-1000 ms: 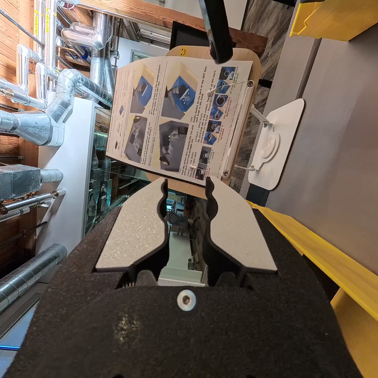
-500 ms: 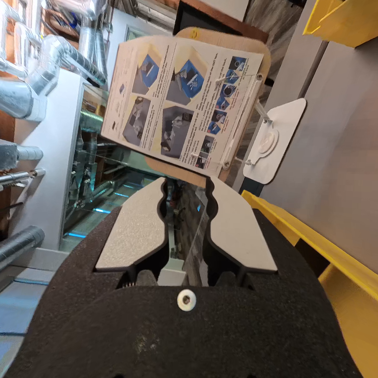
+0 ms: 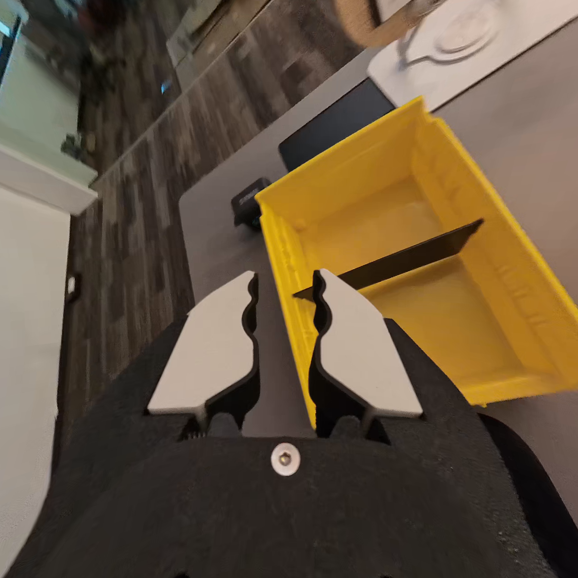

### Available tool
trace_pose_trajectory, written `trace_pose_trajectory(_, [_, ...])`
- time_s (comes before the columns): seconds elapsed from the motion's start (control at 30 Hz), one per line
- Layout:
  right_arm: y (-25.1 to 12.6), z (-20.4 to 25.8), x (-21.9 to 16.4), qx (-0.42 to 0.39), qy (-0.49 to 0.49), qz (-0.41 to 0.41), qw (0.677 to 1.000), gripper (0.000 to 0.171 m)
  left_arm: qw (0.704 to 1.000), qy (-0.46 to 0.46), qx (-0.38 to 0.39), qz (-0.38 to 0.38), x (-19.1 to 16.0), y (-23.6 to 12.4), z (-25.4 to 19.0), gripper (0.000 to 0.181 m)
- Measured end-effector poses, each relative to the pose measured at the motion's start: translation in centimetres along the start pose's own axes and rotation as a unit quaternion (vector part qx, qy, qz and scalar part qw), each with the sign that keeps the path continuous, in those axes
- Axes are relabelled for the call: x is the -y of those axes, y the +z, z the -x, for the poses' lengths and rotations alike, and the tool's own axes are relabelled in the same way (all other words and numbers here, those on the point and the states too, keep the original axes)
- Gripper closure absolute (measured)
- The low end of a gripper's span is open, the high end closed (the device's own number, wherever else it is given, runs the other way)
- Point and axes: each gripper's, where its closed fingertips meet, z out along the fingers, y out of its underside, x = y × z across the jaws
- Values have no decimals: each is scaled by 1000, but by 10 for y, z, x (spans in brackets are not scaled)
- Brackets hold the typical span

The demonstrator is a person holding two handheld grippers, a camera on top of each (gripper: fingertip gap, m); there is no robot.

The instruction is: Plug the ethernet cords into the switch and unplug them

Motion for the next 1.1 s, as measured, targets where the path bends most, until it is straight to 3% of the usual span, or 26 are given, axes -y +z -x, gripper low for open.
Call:
trace_pose_trajectory(0.07, [12, 2, -16, 37, 32, 20, 999, 134, 999, -42, 0, 28, -17, 5, 13, 148])
trace_pose_trajectory(0.23, [31, -13, -50, 11, -3, 101, 995, 132, 989, -93, -17, 118, -61, 25, 26, 147])
trace_pose_trajectory(0.37, [22, -7, -36, 11, -24, 62, 998, 133, 980, -118, -55, 148, -77, 38, 22, 148])
trace_pose_trajectory(0.57, [23, -18, -33, 0, -36, 151, 988, 130, 961, -164, -86, 206, -102, 46, 19, 135])
trace_pose_trajectory(0.73, [36, -28, -58, 22, 20, 192, 981, 137, 952, -168, -81, 244, -115, 52, 19, 129])
trace_pose_trajectory(0.9, [54, -22, -73, 95, 76, 218, 968, 144, 944, -188, -82, 259, -123, 60, 20, 131])
trace_pose_trajectory(1.1, [63, -8, -92, 123, 60, 269, 953, 154, 943, -194, -104, 251, -119, 64, 12, 126])
